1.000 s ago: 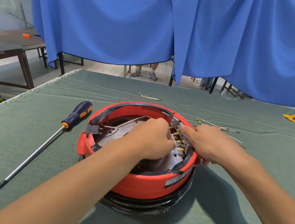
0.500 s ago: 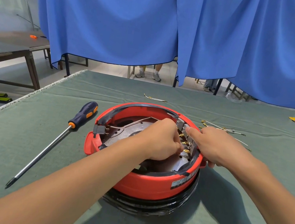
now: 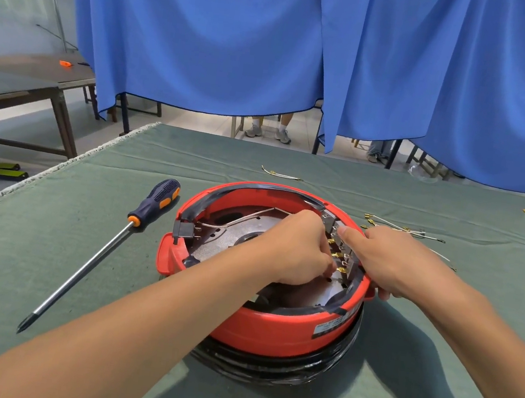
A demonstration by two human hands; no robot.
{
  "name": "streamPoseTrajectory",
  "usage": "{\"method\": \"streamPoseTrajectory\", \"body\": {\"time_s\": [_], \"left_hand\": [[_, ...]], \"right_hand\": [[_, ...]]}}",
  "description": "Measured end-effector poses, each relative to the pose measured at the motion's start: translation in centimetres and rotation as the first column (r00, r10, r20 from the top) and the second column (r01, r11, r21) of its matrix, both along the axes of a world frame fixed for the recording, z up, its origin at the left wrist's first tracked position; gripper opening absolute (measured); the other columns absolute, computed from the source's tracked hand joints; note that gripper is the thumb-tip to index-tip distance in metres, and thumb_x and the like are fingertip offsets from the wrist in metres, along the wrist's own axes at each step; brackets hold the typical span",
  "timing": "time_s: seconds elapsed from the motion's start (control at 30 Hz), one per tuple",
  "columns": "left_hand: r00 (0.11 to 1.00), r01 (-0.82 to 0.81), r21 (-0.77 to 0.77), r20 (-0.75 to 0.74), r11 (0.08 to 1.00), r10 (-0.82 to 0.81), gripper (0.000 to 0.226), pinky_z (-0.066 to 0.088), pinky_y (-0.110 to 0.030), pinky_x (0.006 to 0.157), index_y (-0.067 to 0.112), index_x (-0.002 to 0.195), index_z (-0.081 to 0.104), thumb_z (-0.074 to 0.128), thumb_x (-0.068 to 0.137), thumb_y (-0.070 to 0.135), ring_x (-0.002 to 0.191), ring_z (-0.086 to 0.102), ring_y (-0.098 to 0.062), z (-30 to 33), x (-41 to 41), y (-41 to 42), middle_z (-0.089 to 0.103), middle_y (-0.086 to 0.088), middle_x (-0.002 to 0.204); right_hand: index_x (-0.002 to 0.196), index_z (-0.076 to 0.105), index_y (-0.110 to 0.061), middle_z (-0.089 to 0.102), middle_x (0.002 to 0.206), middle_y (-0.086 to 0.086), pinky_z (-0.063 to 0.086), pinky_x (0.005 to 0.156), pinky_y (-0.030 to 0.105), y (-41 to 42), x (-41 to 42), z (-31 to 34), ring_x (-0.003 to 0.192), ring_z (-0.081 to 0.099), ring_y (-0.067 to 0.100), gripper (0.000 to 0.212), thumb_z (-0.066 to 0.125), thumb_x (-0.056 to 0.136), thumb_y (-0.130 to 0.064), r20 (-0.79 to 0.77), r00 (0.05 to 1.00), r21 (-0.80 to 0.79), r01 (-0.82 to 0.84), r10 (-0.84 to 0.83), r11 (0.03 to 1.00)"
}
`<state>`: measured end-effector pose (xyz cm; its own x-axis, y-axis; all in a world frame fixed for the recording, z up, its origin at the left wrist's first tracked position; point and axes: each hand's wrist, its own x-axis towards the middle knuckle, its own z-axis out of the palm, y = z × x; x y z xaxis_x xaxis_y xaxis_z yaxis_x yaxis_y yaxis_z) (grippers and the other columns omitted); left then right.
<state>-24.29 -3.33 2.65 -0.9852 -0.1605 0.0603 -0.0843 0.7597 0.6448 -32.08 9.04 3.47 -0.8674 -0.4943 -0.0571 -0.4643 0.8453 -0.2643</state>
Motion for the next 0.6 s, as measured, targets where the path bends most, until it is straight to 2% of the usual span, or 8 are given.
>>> {"method": "streamPoseTrajectory", "body": {"time_s": [0.23,0.33,0.47,0.6], "left_hand": [[1.0,-0.001,0.001,0.012,1.0,0.001,0.013,0.044,-0.024,0.059,0.008,0.078,0.076,0.067,0.084,0.015,0.064,0.058,-0.015,0.0,0.1,-0.1,0.069,-0.007,0.072],[0.999,-0.054,-0.047,-0.003,0.997,0.053,0.017,0.052,-0.033,0.069,0.006,0.076,0.074,0.065,0.083,0.018,0.077,0.065,-0.026,-0.1,-0.1,-0.1,0.072,-0.014,0.079],[0.979,-0.197,-0.22,-0.099,0.955,0.179,0.019,0.052,-0.039,0.075,0.011,0.078,0.071,0.056,0.082,0.021,0.085,0.062,-0.032,-0.2,0.0,-0.5,0.07,-0.009,0.083],[0.984,-0.175,-0.227,-0.059,0.958,0.166,0.022,0.051,-0.041,0.084,0.014,0.092,0.072,0.051,0.086,0.016,0.096,0.06,-0.033,-0.2,-0.1,-0.5,0.069,-0.01,0.097]], "right_hand": [[0.065,0.058,-0.008,0.057,0.036,0.003,0.048,0.063,0.031,0.1,-0.2,-0.2,0.046,0.061,0.018,0.067,0.024,0.096,-0.057,0.009,1.0,-0.009,-0.003,0.003,1.0],[0.064,0.056,-0.01,0.059,0.039,0.005,0.048,0.062,0.031,0.1,-0.4,-0.3,0.047,0.06,0.019,0.065,0.025,0.095,-0.058,0.016,1.0,-0.017,0.001,0.0,1.0],[0.063,0.054,-0.015,0.068,0.055,0.011,0.047,0.062,0.031,0.2,-0.9,-0.6,0.051,0.061,0.02,0.063,0.024,0.092,-0.062,0.05,0.999,-0.069,-0.009,0.013,0.998],[0.061,0.05,-0.015,0.068,0.057,0.012,0.041,0.057,0.029,0.4,-1.1,-0.7,0.05,0.059,0.019,0.064,0.019,0.093,-0.062,0.048,0.998,-0.087,-0.027,0.031,0.996]]}}
